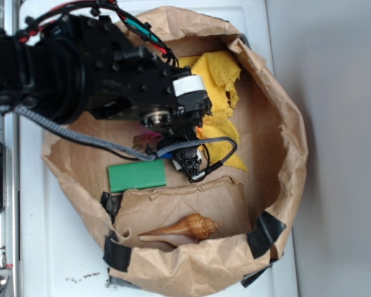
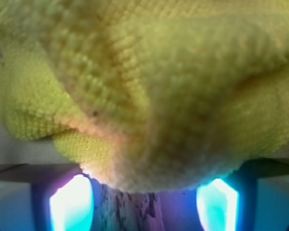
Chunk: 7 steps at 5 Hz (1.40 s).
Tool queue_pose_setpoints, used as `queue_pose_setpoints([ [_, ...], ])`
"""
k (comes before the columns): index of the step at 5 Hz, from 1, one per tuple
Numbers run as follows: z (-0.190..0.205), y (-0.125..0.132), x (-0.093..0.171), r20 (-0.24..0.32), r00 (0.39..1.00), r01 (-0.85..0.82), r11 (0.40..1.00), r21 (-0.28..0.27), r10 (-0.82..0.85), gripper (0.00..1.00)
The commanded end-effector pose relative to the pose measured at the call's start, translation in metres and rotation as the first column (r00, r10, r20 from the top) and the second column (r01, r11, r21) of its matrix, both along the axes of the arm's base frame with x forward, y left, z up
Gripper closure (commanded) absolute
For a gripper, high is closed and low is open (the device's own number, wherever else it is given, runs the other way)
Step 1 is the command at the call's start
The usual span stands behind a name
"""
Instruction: Grab the wood chip.
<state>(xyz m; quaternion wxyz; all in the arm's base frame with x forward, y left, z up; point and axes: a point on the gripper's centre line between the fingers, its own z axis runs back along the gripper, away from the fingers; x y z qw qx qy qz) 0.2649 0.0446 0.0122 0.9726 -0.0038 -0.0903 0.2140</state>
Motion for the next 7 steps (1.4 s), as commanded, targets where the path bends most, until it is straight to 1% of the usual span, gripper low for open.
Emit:
queue_pose_setpoints([
  [1, -0.003, -0.002, -0.002, 0.034, 0.999, -0.018, 1.0, 0.019, 0.017, 1.0],
  [3, 0.009, 0.002, -0.003, 0.057, 0.998, -0.039, 0.999, 0.016, 0.038, 1.0],
  [4, 0.05, 0.011, -0.01, 0.068, 0.997, -0.021, 0.998, -0.062, 0.025, 1.0],
  [5, 0.089, 0.024, -0.011, 0.053, 0.999, 0.014, 0.988, -0.153, -0.006, 1.0],
  [6, 0.116, 0.032, -0.011, 0.035, 0.999, 0.032, 0.976, -0.215, -0.025, 1.0],
  [7, 0.133, 0.037, -0.015, 0.022, 0.999, 0.038, 0.97, -0.241, -0.034, 1.0],
])
